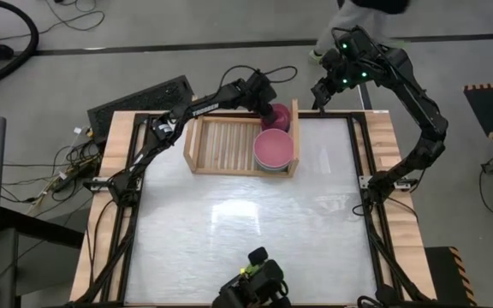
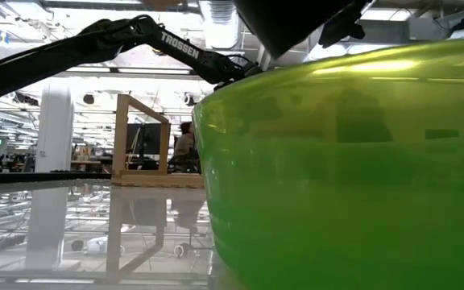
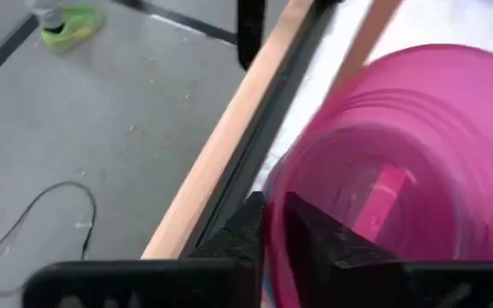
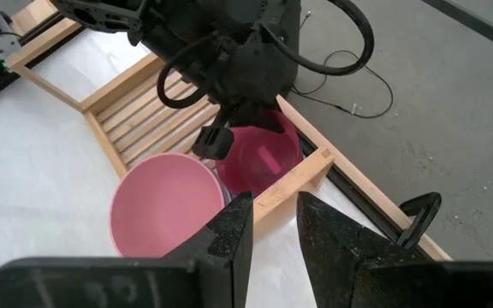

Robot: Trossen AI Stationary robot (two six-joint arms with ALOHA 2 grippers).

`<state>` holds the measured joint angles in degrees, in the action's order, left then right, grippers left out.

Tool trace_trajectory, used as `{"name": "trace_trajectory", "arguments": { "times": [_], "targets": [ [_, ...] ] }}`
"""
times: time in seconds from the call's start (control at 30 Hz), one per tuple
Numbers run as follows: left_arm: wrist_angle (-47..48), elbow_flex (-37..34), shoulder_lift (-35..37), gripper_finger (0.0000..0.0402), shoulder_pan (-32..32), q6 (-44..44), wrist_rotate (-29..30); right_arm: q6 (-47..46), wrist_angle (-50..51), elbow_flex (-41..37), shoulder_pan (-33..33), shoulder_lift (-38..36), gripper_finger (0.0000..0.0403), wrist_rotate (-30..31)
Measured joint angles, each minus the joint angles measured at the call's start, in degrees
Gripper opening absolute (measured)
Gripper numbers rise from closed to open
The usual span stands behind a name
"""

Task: Place and stack bowls onto a shelf
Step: Stack the light pink bowl on top of the light blue bowl on the shelf, then stack the light green bowl on top of the light pink bowl on the shelf

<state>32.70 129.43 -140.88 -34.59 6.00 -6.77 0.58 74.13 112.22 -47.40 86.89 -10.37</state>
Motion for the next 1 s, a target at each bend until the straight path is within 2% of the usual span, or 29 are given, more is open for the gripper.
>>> {"name": "trace_trajectory", "arguments": {
  "times": [0.23,0.47,0.63,0.77,0.9,1.0],
  "targets": [
    [-0.3,0.0,0.0,0.0108,0.0,0.5,-4.6,-0.1,0.0,0.0,0.0,0.0,0.0119,0.0],
    [0.4,0.0,0.0,0.0187,0.0,0.3,-2.7,-0.1,0.0,0.0,0.0,0.0,0.0119,0.0],
    [4.9,2.2,0.0,0.0215,-0.5,1.1,3.0,0.0,0.0,0.0,0.0,0.0,0.0119,0.0],
    [7.2,5.7,0.4,0.0219,-1.7,0.3,2.6,0.6,0.0,0.0,0.0,0.0,0.0119,0.0],
    [7.7,5.5,3.5,0.0219,-3.6,0.7,-7.6,1.4,-0.1,0.0,0.0,0.0,0.0119,0.0],
    [12.6,5.6,8.0,0.0220,-5.3,3.3,-16.1,1.8,-0.1,0.0,0.0,0.0,0.0119,0.0]
  ]
}}
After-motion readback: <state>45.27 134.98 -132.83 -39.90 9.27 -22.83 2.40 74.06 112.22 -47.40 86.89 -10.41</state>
